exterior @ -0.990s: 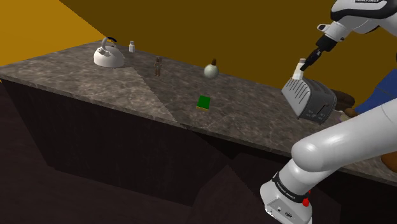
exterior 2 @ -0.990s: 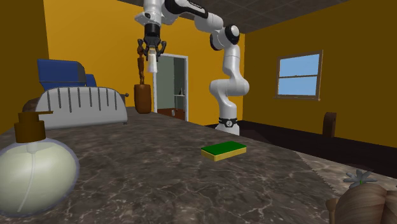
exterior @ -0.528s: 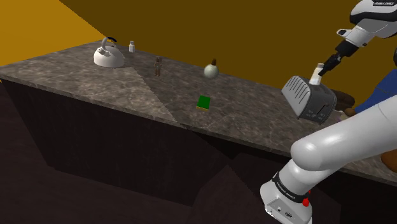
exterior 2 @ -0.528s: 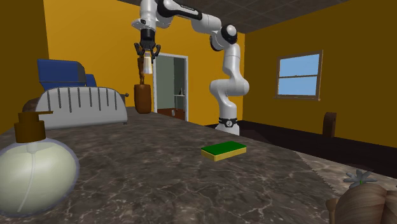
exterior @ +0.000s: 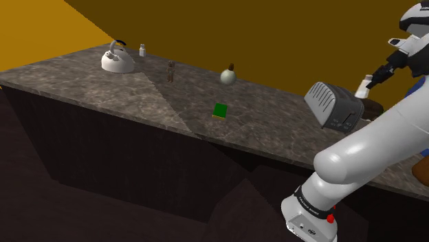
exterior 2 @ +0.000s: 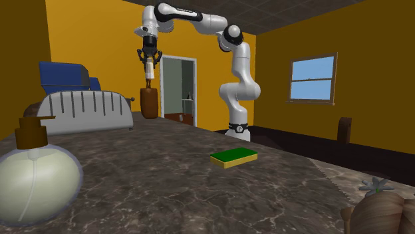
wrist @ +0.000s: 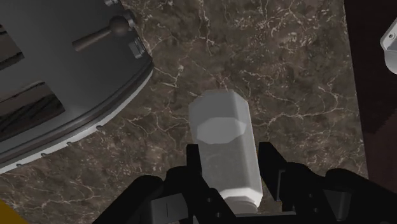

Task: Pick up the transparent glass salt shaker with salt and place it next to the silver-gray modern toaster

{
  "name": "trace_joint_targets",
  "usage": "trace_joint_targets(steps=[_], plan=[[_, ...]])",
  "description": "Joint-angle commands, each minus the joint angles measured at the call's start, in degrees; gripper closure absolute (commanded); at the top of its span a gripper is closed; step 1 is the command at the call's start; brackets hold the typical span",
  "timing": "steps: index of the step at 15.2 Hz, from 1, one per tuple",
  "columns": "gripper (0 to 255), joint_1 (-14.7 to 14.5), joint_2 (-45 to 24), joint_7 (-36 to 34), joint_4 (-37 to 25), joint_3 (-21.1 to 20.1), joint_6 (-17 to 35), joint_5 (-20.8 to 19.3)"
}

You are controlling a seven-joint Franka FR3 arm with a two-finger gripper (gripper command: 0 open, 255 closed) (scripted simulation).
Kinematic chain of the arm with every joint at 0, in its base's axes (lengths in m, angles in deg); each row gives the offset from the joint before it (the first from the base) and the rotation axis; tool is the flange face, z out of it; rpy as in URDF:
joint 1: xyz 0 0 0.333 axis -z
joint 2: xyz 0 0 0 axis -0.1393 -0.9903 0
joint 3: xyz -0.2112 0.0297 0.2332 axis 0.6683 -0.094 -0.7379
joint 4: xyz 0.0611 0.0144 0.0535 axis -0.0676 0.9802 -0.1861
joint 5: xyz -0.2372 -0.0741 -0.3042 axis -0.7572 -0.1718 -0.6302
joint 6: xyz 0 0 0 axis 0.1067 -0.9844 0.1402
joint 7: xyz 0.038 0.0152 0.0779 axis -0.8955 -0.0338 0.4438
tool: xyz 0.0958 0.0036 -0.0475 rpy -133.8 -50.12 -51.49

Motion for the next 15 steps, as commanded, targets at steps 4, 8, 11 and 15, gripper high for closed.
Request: trace_joint_targets(steps=[4,8,11,15], plan=[[255,2.5,-10.0,11.8,-5.8,9.0,-2.7,8.2],[255,2.2,-8.1,11.2,-1.7,8.2,0.8,6.5],[255,2.0,-7.2,11.0,1.2,7.8,3.3,5.7],[255,1.9,-6.3,11.0,4.7,7.5,6.5,5.0]])
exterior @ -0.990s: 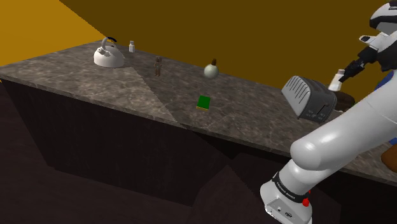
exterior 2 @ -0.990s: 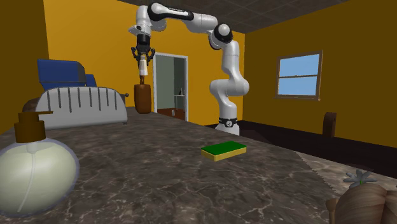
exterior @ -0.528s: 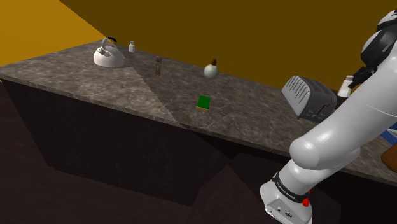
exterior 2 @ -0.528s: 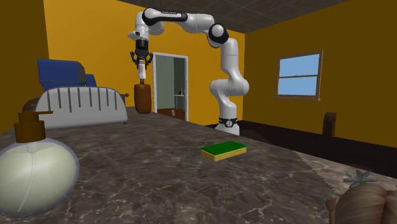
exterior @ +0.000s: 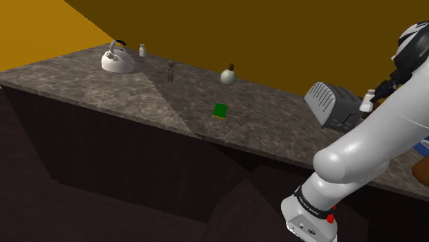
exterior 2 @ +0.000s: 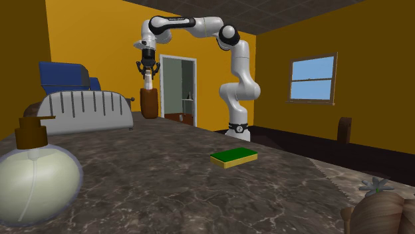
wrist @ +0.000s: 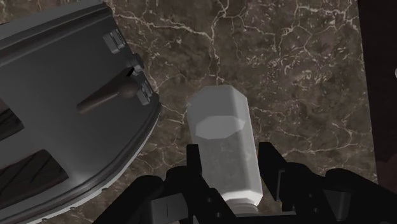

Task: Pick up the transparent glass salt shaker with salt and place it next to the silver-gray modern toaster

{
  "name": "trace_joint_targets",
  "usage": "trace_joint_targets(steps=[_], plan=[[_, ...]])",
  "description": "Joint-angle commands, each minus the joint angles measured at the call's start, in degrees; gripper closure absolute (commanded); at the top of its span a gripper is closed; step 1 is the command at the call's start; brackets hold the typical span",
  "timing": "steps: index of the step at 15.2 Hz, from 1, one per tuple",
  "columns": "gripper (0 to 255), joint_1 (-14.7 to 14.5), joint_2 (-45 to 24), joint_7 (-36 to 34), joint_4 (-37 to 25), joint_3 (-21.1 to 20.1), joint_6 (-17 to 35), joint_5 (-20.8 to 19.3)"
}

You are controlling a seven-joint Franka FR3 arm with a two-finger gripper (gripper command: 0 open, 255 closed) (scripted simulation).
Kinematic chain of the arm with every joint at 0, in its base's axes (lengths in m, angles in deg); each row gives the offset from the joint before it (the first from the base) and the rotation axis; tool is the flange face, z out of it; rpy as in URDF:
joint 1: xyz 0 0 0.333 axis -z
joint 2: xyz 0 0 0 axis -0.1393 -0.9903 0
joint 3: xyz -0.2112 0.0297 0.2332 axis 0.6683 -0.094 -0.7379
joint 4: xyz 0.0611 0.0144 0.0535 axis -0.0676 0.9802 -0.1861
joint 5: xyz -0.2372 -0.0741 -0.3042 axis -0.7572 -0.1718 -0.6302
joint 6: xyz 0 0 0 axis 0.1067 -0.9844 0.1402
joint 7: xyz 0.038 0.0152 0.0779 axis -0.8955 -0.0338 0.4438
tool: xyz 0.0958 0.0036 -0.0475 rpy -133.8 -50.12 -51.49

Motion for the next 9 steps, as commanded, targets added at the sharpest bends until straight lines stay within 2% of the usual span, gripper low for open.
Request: trace_joint_targets(steps=[1,9], plan=[[255,0.0,0.4,0.1,1.8,-0.1,1.7,-0.3],[255,0.0,0.3,1.2,7.9,0.0,7.7,0.0]])
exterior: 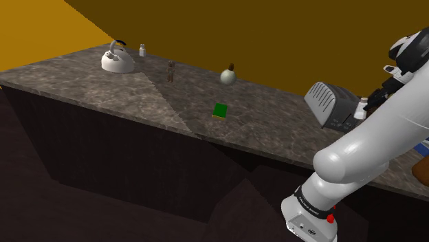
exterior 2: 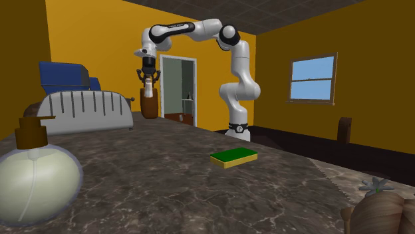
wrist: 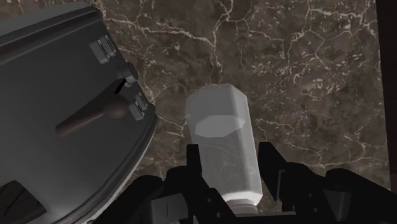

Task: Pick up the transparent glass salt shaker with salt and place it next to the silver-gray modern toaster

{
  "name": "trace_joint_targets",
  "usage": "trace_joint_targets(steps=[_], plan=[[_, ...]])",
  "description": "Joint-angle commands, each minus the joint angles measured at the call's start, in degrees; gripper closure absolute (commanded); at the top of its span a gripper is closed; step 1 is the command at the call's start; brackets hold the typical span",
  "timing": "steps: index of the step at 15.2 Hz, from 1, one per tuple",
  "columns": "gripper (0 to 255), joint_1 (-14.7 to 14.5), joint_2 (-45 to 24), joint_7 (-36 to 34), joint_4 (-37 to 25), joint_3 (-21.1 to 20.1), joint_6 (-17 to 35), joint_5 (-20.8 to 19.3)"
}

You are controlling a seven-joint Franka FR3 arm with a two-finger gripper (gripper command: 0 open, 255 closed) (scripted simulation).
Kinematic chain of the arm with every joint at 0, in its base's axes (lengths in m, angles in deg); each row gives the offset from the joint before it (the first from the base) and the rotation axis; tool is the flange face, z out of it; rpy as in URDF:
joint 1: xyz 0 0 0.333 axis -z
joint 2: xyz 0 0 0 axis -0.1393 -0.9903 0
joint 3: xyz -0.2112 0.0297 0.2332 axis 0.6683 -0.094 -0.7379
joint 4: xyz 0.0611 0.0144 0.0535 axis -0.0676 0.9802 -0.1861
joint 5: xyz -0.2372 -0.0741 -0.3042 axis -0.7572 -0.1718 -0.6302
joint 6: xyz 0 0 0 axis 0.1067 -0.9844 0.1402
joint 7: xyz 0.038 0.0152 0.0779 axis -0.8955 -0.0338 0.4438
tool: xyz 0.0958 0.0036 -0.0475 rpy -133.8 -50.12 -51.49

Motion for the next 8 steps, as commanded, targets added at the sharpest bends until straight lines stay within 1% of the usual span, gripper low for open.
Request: trace_joint_targets(steps=[1,8], plan=[[255,0.0,-0.5,0.7,1.4,0.2,1.6,0.5],[255,0.1,-2.3,2.9,5.8,0.8,6.5,2.5]])
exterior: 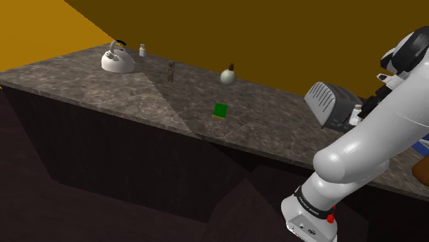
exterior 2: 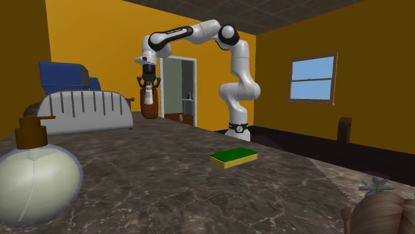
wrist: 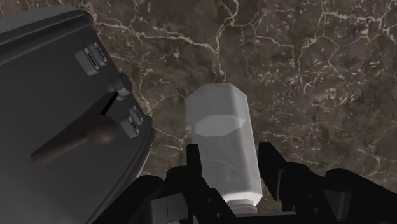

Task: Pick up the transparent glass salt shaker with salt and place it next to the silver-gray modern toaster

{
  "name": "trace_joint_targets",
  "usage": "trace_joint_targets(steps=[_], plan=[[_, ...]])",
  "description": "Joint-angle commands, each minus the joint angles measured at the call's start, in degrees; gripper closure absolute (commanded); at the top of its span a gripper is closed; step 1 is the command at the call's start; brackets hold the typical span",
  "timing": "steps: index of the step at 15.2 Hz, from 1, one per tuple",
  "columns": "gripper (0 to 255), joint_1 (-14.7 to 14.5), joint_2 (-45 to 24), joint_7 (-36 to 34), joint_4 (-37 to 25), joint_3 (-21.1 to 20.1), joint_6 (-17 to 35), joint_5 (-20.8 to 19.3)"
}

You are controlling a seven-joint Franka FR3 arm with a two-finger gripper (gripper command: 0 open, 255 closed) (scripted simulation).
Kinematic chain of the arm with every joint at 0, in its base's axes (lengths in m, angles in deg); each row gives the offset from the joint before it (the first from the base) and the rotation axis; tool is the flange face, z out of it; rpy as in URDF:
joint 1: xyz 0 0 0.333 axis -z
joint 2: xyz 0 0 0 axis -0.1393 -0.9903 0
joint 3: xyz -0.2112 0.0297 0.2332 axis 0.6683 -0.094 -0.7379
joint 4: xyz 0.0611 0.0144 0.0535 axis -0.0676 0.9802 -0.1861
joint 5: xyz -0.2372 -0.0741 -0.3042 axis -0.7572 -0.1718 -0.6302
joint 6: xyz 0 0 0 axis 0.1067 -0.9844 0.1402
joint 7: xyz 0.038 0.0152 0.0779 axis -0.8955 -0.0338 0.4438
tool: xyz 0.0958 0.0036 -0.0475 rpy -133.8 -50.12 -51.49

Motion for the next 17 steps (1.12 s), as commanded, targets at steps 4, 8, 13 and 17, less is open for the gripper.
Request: trace_joint_targets(steps=[4,8,13,17], plan=[[255,0.2,-2.0,2.2,3.0,0.5,3.5,2.2],[255,0.5,-4.1,4.3,4.9,0.6,6.0,4.5],[255,1.3,-7.3,7.3,7.0,0.4,8.8,8.1],[255,2.4,-10.0,9.9,8.5,-0.4,10.9,11.3]])
